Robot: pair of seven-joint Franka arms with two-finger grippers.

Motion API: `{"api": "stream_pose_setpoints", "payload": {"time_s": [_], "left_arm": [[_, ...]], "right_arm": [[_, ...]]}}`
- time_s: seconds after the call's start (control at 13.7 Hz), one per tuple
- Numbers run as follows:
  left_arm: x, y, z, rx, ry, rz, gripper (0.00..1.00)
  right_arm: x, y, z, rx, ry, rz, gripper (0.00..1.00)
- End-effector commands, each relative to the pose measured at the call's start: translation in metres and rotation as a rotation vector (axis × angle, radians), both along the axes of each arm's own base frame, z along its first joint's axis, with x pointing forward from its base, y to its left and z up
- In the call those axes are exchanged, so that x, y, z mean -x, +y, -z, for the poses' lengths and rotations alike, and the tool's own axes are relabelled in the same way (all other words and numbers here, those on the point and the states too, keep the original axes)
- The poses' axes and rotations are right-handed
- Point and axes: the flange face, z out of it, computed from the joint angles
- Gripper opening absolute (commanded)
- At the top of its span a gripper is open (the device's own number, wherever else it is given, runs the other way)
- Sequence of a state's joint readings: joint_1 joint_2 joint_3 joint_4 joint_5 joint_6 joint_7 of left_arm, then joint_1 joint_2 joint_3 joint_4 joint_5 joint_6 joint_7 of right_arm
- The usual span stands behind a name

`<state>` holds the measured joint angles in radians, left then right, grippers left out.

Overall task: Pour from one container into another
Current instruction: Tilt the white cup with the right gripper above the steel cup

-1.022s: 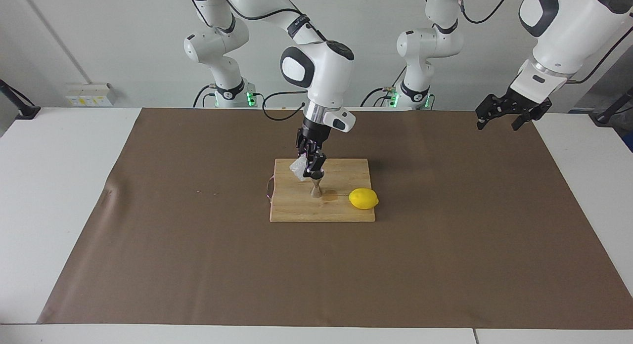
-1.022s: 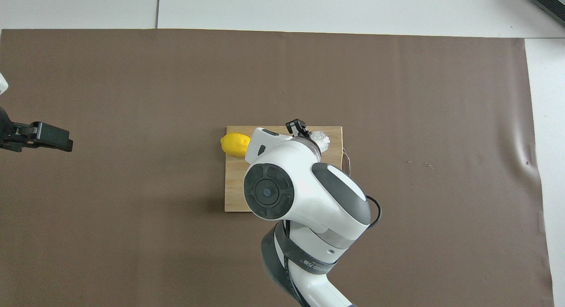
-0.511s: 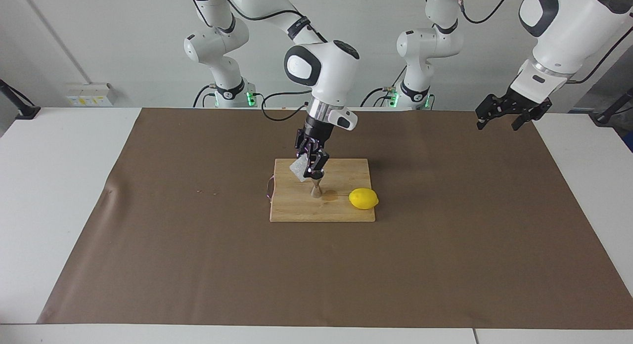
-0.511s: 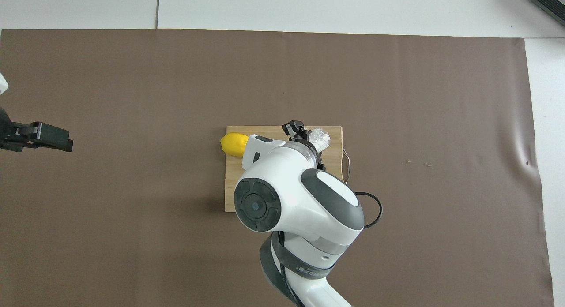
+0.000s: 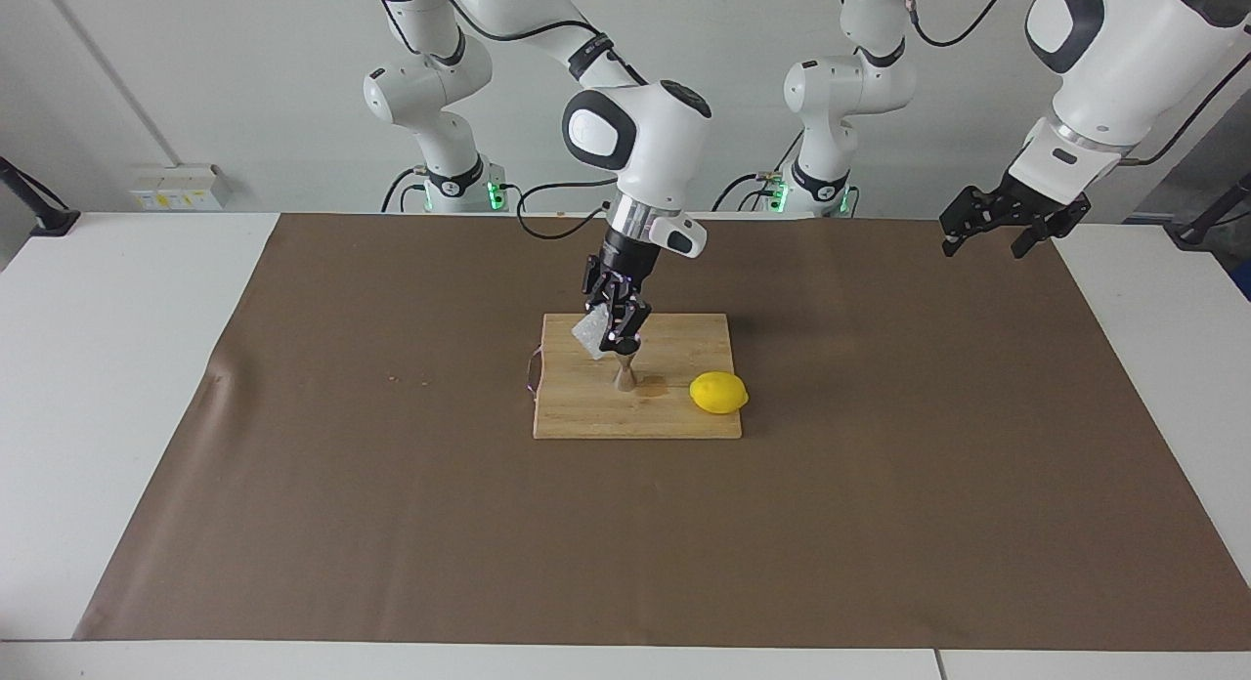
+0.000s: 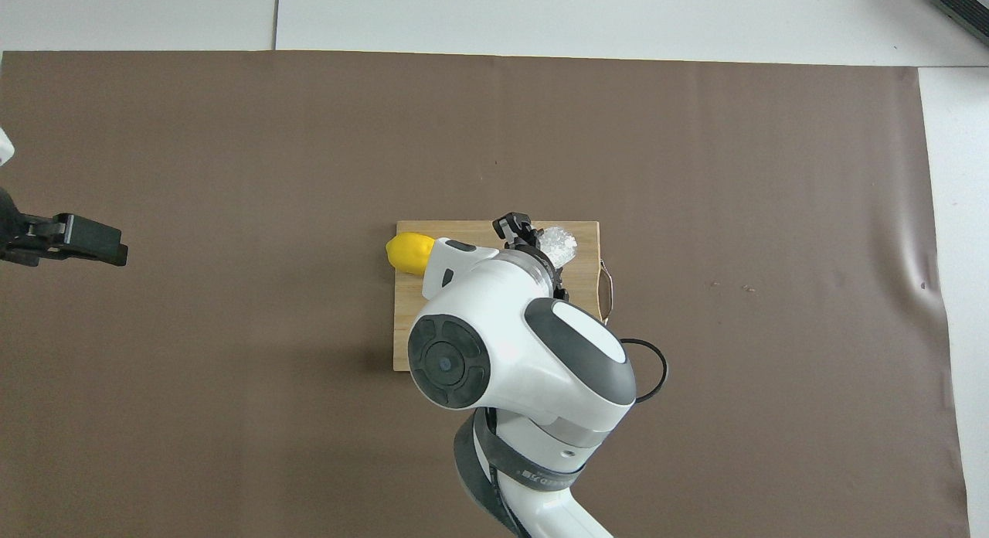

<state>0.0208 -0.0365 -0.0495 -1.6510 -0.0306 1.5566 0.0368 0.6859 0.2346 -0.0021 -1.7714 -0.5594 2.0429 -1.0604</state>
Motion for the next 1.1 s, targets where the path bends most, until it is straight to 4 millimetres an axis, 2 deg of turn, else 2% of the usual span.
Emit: {"api": "stream_pose_setpoints", "payload": {"time_s": [0.0, 0.29, 0.51, 0.88, 1.02], "left_arm": [[0.005, 0.003, -0.003, -0.013, 0.006, 0.007, 1.0], [0.005, 0.002, -0.002, -0.013, 0.008, 0.009, 1.0], [0.005, 0.003, -0.002, -0.013, 0.008, 0.007, 1.0], [0.005, 0.003, -0.002, -0.013, 0.008, 0.007, 1.0], [0.005, 0.003, -0.002, -0.013, 0.008, 0.007, 1.0]], "right_arm": [[0.004, -0.003, -0.008, -0.058, 0.027, 0.055, 0.01], [0.001, -0.012, -0.022, -0.139, 0.052, 0.11, 0.01], [-0.004, -0.02, -0.024, -0.191, 0.075, 0.157, 0.01], [-0.029, -0.054, -0.025, -0.313, 0.117, 0.272, 0.01], [-0.039, -0.077, -0.027, -0.352, 0.14, 0.329, 0.01]]}}
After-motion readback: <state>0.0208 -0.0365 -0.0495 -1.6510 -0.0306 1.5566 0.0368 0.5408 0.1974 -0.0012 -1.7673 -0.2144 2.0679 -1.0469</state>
